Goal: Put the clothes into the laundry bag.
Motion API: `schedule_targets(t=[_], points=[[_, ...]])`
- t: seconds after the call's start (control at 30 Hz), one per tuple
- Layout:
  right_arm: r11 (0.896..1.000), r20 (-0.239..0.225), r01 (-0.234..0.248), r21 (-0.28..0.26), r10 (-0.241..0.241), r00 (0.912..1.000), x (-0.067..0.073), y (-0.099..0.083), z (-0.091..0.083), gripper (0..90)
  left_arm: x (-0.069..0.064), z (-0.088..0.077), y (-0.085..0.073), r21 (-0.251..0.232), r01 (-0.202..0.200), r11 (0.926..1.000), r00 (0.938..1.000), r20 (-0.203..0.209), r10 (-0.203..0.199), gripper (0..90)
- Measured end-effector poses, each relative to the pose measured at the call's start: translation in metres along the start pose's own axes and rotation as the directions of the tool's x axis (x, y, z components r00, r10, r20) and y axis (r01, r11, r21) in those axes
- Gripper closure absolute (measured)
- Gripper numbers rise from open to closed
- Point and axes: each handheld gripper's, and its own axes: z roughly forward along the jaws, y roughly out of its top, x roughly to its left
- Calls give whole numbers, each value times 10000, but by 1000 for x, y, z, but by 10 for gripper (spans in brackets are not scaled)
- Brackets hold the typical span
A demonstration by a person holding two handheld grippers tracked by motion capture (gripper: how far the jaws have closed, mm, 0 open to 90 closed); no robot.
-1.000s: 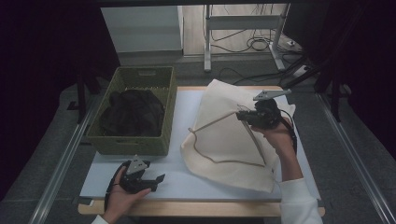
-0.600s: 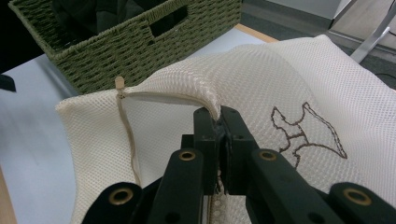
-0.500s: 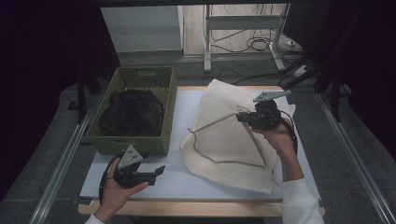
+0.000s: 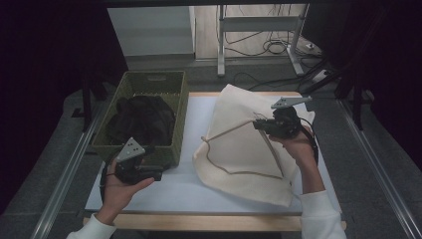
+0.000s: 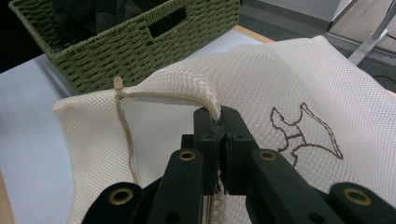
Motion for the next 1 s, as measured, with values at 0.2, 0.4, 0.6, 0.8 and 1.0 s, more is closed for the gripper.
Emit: schedule_targets(t=[0.2,0.4,0.6,0.8,1.0], points=[[10000,46,15,20,-15,10000,0,0,0,862,7,-4,18,-251,-192,9995,9997,-146,188,218],[10000,90,92,-8,-92,9999,1,0,-1,862,21,0,31,-239,242,9994,9993,-275,-248,218],[9999,67,109,1,-109,9999,1,0,0,862,37,0,41,-215,489,9986,9981,-363,-497,206],[9999,91,138,-26,-138,9999,1,0,-1,862,48,7,48,82,637,9979,9959,-652,-630,197],[9999,93,164,-16,-164,9998,1,0,-1,861,56,15,54,346,760,9965,9937,-847,-728,195]])
